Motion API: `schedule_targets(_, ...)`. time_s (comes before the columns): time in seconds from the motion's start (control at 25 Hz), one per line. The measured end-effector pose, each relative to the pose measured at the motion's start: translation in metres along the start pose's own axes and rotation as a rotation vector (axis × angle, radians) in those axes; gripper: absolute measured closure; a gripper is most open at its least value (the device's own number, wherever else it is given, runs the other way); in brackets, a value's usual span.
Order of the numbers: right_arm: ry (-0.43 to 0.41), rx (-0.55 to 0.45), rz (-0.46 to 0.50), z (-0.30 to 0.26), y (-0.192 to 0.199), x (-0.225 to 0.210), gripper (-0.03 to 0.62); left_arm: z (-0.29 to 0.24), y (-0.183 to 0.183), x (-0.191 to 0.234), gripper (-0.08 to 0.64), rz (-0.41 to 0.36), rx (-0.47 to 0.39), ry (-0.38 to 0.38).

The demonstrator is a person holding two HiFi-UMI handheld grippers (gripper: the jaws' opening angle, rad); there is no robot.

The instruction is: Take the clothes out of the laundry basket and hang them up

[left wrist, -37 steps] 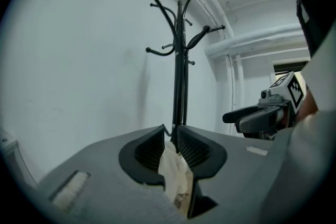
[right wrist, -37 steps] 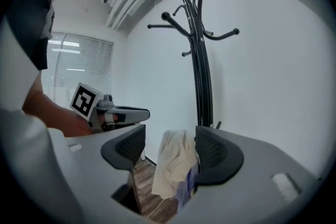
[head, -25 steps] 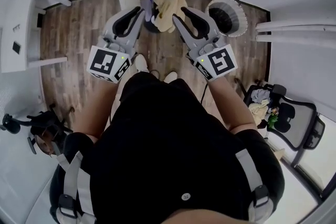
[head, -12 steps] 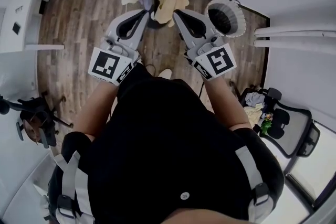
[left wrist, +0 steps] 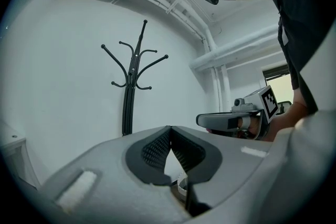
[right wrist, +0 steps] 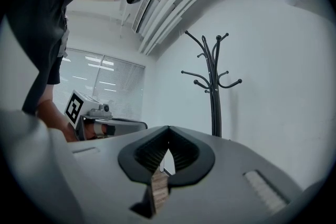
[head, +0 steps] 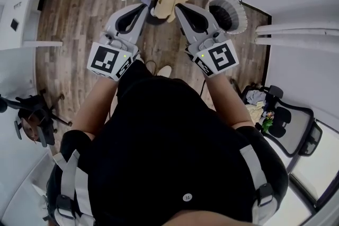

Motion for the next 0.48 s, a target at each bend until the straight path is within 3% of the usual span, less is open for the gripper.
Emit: schedule_targets(0.48, 0.024, -0.007, 0.004, 0.004, -0.003, -0.016, 0.589, -0.019, -0.001, 0.001, 0.558, -0.011, -0.002, 0.022)
Point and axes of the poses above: the fingertips, and each gripper's own axes: z backward along the fingers, x to its left, y out of its underside, the point moved 8 cm from there along z, backward along the fingers, and after that the axes turned 3 degrees about y, right-handed, at the moved point
